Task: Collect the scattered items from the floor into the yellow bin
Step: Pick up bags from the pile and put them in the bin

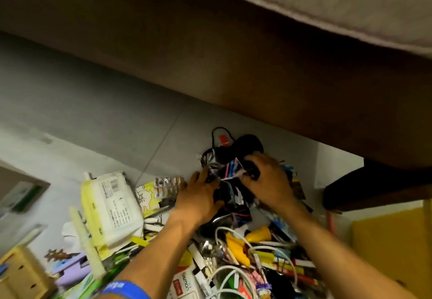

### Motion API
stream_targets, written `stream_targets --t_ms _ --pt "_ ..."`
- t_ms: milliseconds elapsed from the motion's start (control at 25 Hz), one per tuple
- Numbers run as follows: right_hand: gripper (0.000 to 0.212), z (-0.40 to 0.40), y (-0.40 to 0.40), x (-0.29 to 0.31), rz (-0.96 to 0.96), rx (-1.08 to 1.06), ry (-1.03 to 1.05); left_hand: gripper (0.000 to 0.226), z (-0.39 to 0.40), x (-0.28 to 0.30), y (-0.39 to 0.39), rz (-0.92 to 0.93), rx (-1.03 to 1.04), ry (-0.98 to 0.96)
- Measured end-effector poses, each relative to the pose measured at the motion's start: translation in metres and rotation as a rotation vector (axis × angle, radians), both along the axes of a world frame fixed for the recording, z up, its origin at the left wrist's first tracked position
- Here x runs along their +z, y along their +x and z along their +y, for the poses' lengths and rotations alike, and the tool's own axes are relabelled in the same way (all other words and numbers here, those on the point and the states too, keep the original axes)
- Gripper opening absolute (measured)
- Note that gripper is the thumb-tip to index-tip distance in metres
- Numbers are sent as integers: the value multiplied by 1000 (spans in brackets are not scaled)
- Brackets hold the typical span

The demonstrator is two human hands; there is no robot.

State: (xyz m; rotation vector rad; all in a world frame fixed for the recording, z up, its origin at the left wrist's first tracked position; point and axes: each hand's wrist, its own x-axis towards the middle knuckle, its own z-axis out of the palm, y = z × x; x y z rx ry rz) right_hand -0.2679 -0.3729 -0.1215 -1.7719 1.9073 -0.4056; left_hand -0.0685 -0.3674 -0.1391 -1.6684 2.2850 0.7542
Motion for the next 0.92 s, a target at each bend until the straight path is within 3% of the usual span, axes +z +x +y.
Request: stream_targets --t_ms 80,200,280,400,480,560,680,920 --pt "105 -26 -11 -6 218 54 208 70 14 4 5 17 -16 -51" --pt "126 -39 -3 -22 290 113 381 86 23 2 11 84 75 -81" --pt "115 -30 2 -29 273 112 315 105 22 1 11 117 205 -40" --pt "72 0 11 -39 -59 90 192 119 20 2 8 265 363 37" --pt "45 23 17 -42 -113 125 105 103 22 4 11 390 420 24" --pt "28 37 18 -37 -215 126 35 67 20 11 18 494 456 -84" --pt "27 44 16 -11 -323 53 -50 29 19 34 24 707 574 -171" --pt "36 69 14 71 -419 -38 -243 18 48 87 38 1036 718 -336"
